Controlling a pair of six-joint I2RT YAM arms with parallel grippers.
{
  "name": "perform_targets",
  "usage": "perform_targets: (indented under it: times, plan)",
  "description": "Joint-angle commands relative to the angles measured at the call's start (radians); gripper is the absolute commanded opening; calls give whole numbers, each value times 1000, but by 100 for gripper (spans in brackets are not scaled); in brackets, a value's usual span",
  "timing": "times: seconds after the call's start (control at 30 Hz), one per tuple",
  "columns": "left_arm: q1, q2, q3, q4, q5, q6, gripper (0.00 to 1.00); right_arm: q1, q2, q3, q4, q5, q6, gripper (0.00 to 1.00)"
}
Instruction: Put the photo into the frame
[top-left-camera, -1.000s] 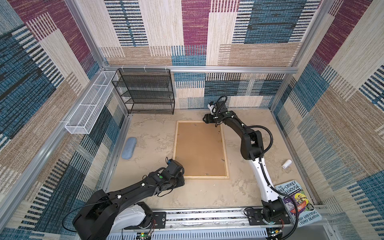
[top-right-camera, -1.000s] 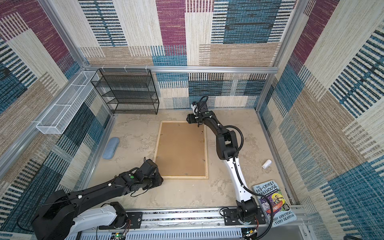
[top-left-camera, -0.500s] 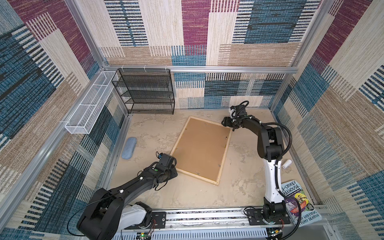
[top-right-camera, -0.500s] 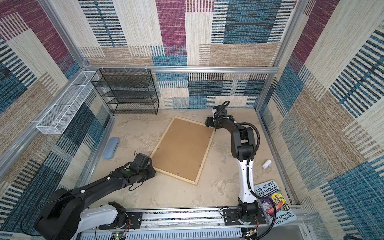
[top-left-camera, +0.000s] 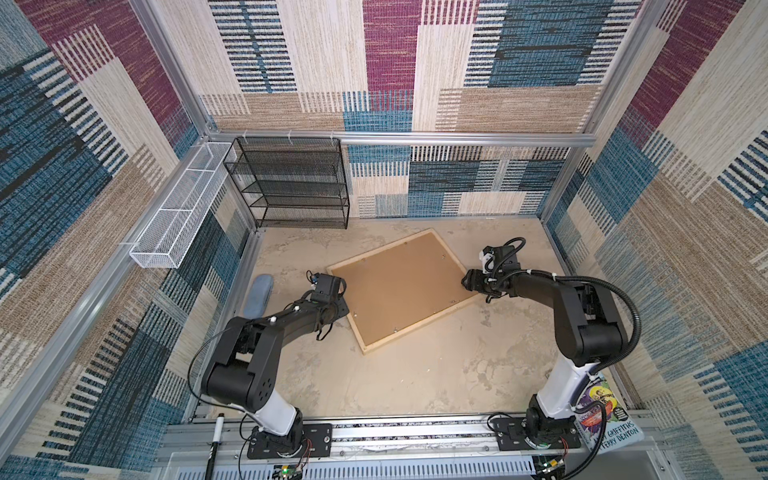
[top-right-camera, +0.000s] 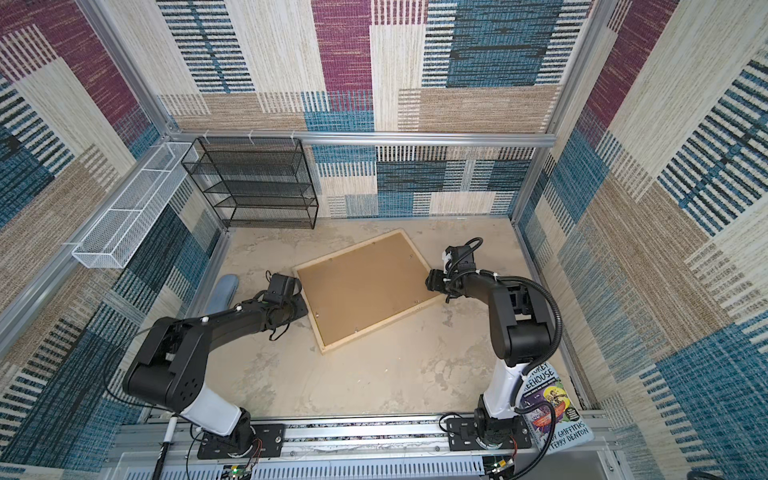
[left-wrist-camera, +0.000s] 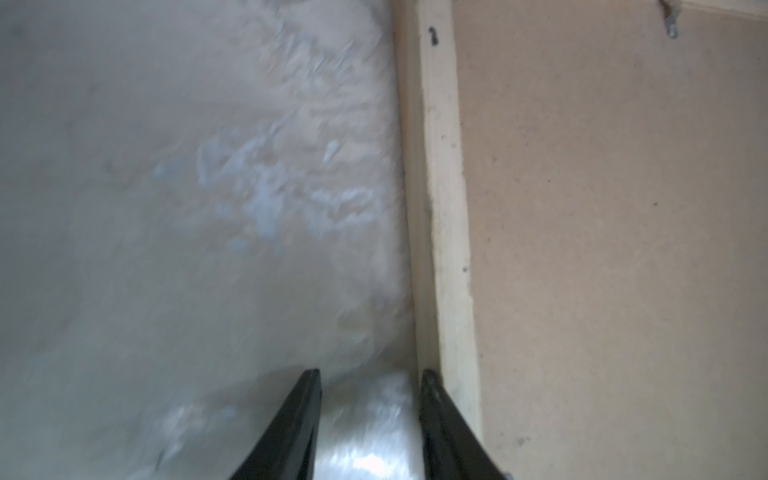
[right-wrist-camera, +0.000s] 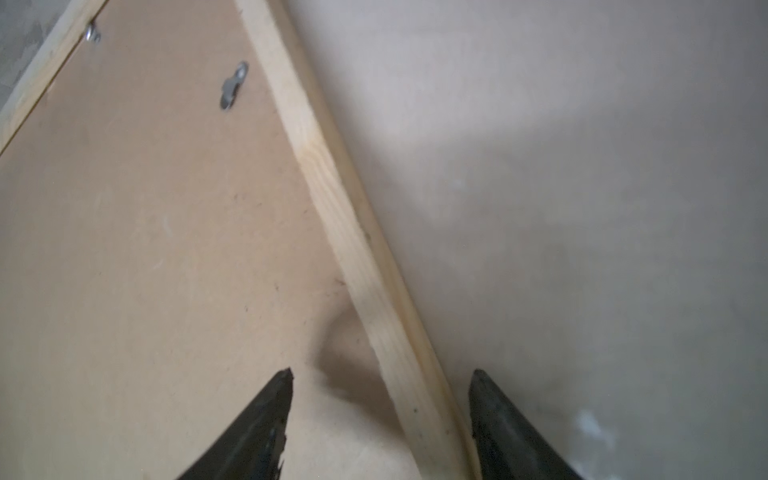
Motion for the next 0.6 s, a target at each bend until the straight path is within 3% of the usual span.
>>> perform_targets:
  times: [0.0, 0.2, 0.4, 0.57]
  plan:
    - [1, 96, 59, -91, 161, 45, 42, 3, -124, -124, -17, 10, 69, 69]
    - [1, 135, 94, -97, 181, 59, 41, 3, -357, -333, 29, -21, 150, 69]
    - [-4, 5, 61, -164, 125, 81, 42, 3, -434, -268, 50, 36, 160, 70]
    - [-29, -91, 50, -214, 133, 112, 44, 5, -406, -191, 60, 25, 140, 70]
